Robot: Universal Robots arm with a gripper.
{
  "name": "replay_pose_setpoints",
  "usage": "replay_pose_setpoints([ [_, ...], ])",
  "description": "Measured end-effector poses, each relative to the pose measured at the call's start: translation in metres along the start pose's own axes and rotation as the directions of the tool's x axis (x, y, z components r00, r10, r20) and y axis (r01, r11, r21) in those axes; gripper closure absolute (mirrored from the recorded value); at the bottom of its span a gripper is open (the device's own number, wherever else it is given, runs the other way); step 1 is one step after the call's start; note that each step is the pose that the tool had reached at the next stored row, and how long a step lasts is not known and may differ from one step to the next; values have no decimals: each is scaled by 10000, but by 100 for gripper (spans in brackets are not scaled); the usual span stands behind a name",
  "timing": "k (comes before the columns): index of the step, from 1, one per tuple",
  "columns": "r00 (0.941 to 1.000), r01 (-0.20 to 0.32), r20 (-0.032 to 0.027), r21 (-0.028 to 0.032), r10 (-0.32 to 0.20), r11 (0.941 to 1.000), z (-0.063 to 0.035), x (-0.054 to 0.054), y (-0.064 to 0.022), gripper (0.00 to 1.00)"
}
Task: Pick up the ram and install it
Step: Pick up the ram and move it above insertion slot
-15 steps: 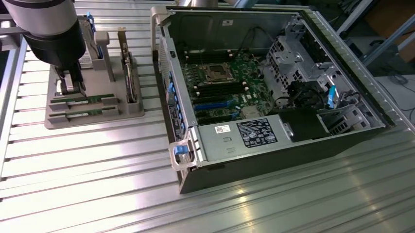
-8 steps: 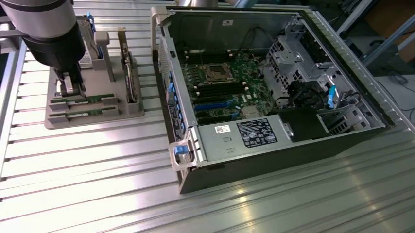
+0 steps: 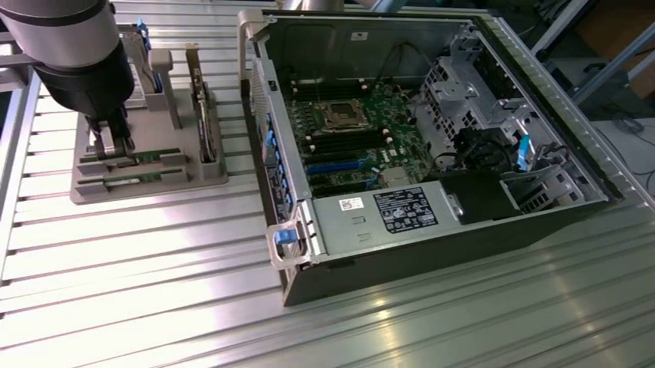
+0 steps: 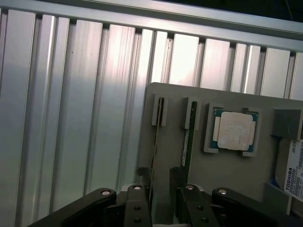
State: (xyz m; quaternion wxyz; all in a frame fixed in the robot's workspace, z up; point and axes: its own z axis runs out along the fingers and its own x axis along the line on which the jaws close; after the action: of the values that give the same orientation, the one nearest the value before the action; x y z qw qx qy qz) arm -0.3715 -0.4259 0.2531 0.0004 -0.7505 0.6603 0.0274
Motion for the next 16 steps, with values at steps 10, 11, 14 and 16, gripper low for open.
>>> replay_pose_setpoints([
  [10,10000,1,1,1,-1,10000,178,12,5,68],
  [11,10000,1,1,1,-1,10000,204,12,6,68],
  [14,10000,0,0,1,0,10000,248,14,8,68],
  [16,10000,0,0,1,0,10000,307,16,10,68],
])
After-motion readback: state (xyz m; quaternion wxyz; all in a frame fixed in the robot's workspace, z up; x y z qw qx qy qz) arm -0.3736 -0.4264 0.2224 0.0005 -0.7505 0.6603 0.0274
